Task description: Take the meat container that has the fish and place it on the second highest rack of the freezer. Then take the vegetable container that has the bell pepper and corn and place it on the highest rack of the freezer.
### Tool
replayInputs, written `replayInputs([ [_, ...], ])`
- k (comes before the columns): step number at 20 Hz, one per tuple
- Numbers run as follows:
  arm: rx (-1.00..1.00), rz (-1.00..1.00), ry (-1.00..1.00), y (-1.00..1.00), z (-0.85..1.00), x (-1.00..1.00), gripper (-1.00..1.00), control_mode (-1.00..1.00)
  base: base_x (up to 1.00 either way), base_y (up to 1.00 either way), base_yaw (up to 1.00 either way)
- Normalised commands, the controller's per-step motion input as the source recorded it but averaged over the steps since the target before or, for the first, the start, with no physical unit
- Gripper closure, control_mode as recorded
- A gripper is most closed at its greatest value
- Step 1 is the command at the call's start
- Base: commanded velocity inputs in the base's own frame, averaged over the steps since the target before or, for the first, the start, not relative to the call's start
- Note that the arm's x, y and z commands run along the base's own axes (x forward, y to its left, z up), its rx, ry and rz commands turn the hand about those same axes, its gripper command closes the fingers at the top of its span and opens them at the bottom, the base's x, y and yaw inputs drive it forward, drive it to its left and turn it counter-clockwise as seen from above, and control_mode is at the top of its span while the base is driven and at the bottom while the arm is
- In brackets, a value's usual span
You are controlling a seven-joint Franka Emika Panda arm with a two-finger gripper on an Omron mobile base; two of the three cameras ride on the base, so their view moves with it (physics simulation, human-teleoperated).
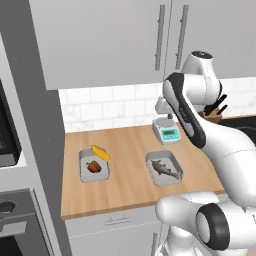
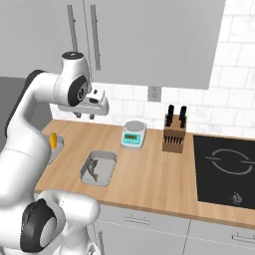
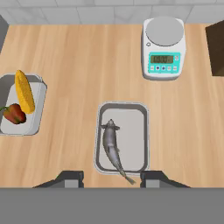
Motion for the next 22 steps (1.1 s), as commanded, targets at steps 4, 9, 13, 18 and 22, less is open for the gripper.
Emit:
replayInputs([
  [4, 0.00, 0.00, -0.02, 0.01, 0.00, -0.23, -1.00, -1.00, 0.00, 0.00, 0.00],
  [9, 0.00, 0.00, 0.00, 0.02, -0.12, -0.36, -1.00, -1.00, 0.00, 0.00, 0.00],
  [13, 0.00, 0.00, 0.00, 0.18, -0.30, -0.31, -1.00, -1.00, 0.00, 0.00, 0.00],
  [18, 0.01, 0.00, 0.01, 0.30, -0.41, -0.13, -1.00, -1.00, 0.00, 0.00, 0.00],
  [22, 0.07, 0.00, 0.00, 0.57, -0.56, -0.04, -1.00, -1.00, 0.00, 0.00, 0.00],
])
